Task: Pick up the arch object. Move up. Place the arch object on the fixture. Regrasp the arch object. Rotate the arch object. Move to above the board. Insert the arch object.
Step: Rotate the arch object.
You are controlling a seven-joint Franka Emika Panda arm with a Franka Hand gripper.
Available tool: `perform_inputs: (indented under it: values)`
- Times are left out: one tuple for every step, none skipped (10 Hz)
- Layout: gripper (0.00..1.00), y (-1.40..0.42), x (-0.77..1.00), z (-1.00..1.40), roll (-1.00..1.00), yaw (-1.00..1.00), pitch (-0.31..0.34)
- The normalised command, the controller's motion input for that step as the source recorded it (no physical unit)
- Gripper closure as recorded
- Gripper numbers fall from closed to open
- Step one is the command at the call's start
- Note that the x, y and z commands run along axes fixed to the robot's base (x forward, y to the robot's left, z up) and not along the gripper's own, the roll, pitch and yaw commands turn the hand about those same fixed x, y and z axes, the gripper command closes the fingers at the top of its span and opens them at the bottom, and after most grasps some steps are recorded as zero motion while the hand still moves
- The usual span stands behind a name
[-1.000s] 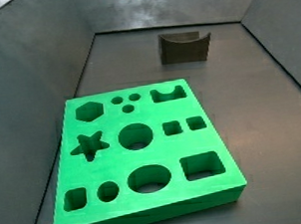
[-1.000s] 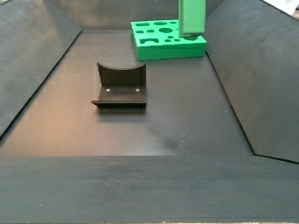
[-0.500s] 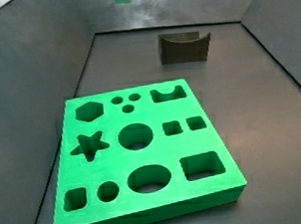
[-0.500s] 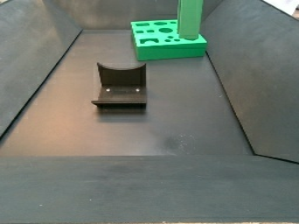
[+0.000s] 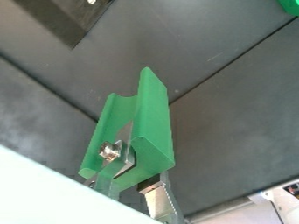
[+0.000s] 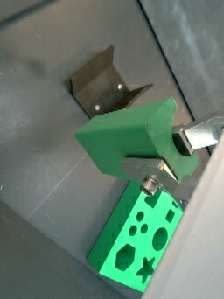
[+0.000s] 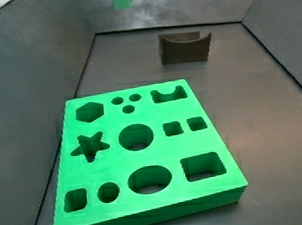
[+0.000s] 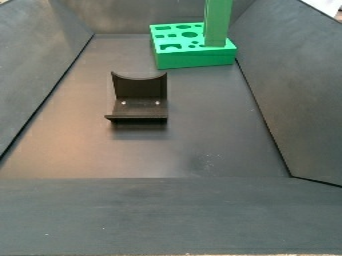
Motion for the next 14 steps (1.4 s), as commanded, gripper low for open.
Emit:
perform_inputs:
  values:
    - [1.0,0.01,0.01,-1.0,-0.24,-0.11,-0.038]
    - [1.0,0.01,0.01,-1.0,-0.19,-0.07,-0.041]
    - [1.0,0.01,0.01,-1.0,-0.17,-0.06,-0.051]
    - [1.0,0.01,0.01,-1.0,-0.16,-0.04,-0.066]
    - [1.0,0.01,0.01,-1.0,-0.15,-0.04,-0.075]
    - [1.0,0.01,0.01,-1.0,-0.15,-0.04,-0.078]
    - [1.0,0.02,0.01,-1.0,-0.15,-0.04,-0.076]
    - [1.0,0.02,0.01,-1.0,-0.15,-0.04,-0.076]
    - [1.0,0.02,0.01,-1.0,-0.14,-0.04,-0.076]
    - [1.0,0.03,0.01,-0.82,-0.14,-0.03,-0.076]
    - [1.0,0.03,0.01,-0.71,-0.14,-0.03,-0.074]
    - [1.0,0.03,0.01,-0.49,-0.14,-0.03,-0.075]
    - [1.0,0.03,0.02,-0.33,-0.13,-0.03,-0.069]
    - [1.0,0.03,0.01,-0.23,-0.13,-0.04,-0.06]
